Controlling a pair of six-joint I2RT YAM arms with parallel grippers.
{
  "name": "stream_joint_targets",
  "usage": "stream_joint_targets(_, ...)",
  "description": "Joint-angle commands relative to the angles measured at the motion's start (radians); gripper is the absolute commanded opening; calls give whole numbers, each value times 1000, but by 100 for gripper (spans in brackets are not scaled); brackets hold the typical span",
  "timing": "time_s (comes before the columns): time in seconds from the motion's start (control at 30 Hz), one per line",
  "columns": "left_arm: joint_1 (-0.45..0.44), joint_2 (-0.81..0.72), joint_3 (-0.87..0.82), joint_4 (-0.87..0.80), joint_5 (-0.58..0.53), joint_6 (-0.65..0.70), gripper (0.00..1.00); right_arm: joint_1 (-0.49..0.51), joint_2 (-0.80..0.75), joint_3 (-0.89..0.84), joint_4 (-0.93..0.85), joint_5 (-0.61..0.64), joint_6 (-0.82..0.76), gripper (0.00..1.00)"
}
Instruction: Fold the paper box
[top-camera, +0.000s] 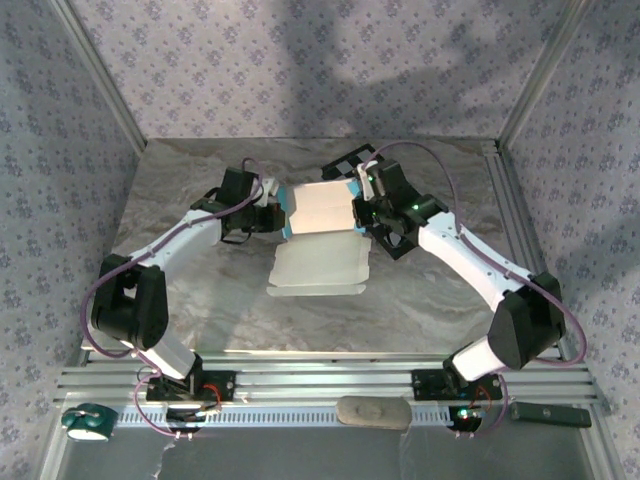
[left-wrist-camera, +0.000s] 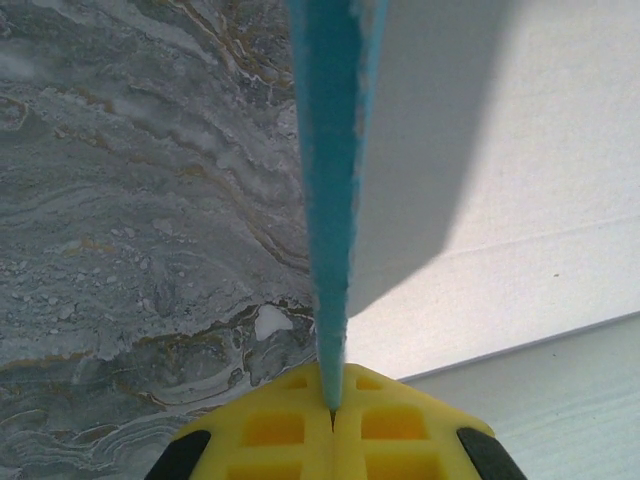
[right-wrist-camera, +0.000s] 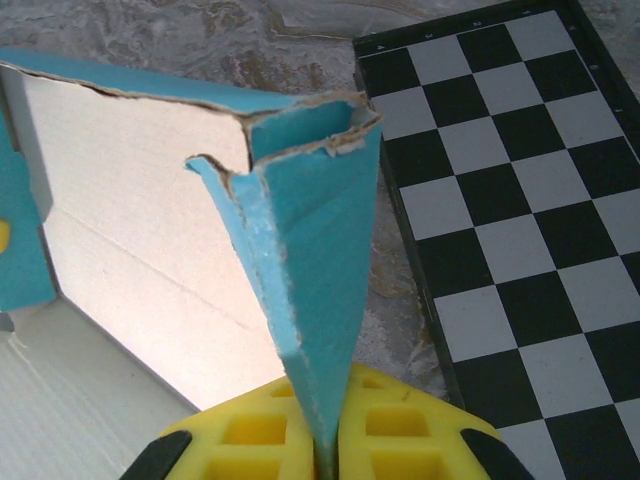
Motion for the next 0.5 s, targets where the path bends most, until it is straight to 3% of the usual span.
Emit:
stream_joint_targets(0.0,-36,-7,48,4,-12,-45,0,16,21,40,-20,41,31,12)
stream_joint_targets(0.47,-122,4,83,-66,-204,-93,0,26,62,99,-68,89,53,16)
